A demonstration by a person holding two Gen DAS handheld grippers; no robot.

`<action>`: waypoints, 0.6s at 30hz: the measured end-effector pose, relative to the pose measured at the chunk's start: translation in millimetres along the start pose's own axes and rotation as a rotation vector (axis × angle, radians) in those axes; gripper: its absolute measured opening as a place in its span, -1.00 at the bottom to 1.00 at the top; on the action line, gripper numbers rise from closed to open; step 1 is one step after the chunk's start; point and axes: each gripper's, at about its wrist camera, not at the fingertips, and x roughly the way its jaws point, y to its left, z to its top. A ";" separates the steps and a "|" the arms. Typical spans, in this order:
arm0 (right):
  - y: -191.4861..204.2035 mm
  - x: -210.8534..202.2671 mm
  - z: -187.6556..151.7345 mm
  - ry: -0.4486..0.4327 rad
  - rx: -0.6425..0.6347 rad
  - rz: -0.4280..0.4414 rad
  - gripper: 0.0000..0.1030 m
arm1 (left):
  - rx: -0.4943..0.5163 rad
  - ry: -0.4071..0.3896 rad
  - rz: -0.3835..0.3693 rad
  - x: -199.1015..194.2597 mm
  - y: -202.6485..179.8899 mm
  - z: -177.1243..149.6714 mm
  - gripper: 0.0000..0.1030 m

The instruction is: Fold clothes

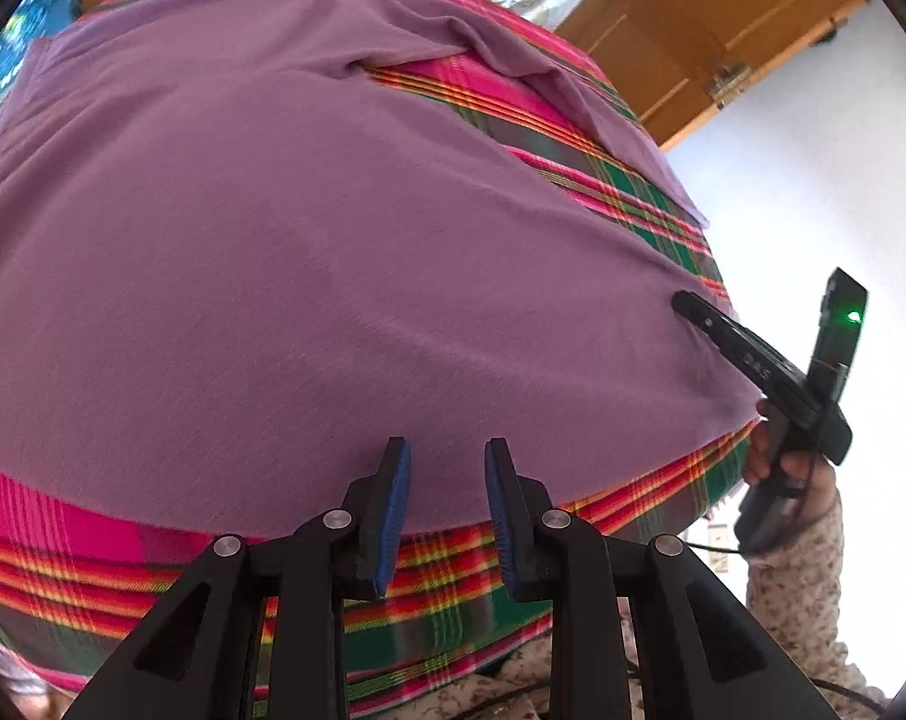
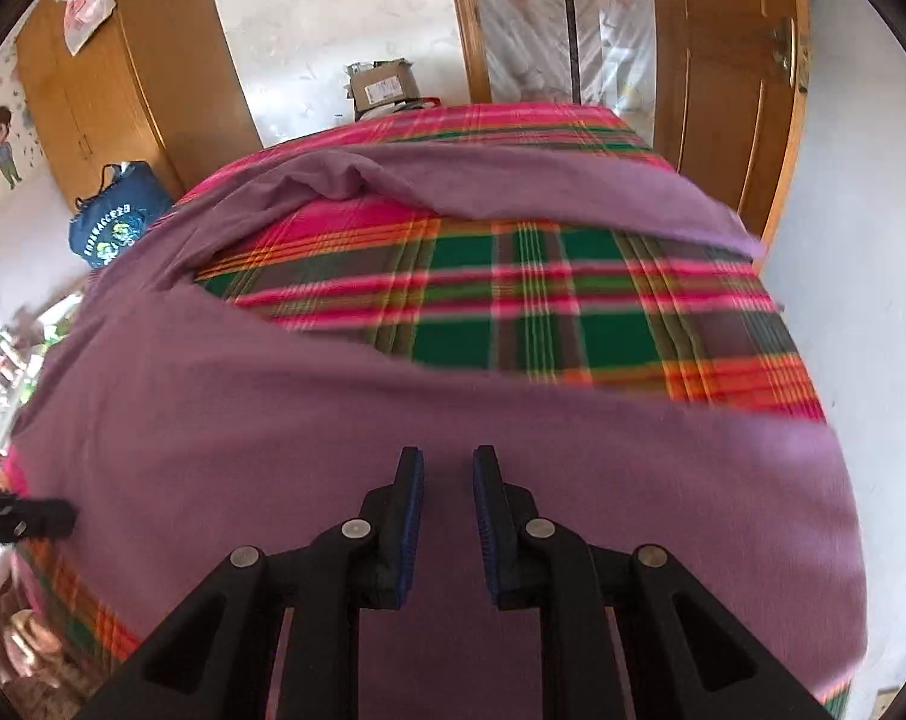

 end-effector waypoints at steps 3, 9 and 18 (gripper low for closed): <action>2.3 12.3 11.0 0.006 -0.008 -0.021 -0.66 | -0.040 0.002 -0.013 -5.2 9.1 -1.3 -0.49; -16.6 14.6 19.9 0.012 0.033 -0.102 -0.66 | -0.091 -0.012 0.039 -24.7 32.9 3.5 -0.49; -56.3 -35.3 43.5 -0.028 0.068 -0.214 -0.66 | -0.206 -0.158 0.168 -99.2 87.5 50.0 -0.49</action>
